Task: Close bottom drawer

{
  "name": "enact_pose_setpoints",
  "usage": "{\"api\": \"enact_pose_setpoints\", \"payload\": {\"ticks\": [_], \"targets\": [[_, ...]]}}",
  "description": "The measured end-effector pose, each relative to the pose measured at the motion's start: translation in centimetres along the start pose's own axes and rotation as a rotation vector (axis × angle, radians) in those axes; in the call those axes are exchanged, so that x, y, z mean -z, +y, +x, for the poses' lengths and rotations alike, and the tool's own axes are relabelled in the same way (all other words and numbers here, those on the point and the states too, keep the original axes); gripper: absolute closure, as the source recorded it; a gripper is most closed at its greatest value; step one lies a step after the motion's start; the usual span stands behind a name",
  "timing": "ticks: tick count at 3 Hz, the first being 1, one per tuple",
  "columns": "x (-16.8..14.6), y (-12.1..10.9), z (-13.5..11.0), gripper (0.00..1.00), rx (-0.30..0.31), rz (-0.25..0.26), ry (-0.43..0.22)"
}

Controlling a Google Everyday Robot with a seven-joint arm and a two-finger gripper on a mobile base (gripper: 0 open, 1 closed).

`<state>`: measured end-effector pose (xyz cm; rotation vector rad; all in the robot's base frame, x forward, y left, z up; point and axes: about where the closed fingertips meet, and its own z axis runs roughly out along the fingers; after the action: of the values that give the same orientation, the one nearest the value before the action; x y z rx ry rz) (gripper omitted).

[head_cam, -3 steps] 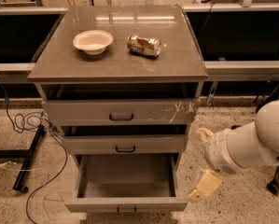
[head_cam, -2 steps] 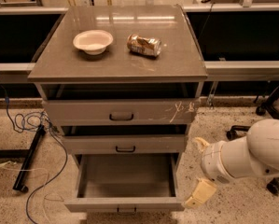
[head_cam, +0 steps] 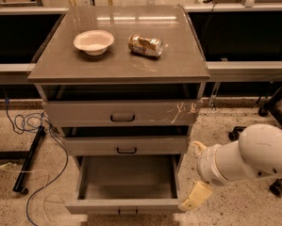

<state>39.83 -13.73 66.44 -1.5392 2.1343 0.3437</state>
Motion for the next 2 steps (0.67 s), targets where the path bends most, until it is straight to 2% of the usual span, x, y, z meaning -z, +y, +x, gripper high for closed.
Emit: {"api": "enact_pose_setpoints", "payload": {"ticks": [1,2], "targets": [[-3.7,-0.2,1.7,0.19,-0.015,0.000,-0.032],[-7.2,-0.9,3.4,0.42,-0.006,-0.006,-0.086]]}}
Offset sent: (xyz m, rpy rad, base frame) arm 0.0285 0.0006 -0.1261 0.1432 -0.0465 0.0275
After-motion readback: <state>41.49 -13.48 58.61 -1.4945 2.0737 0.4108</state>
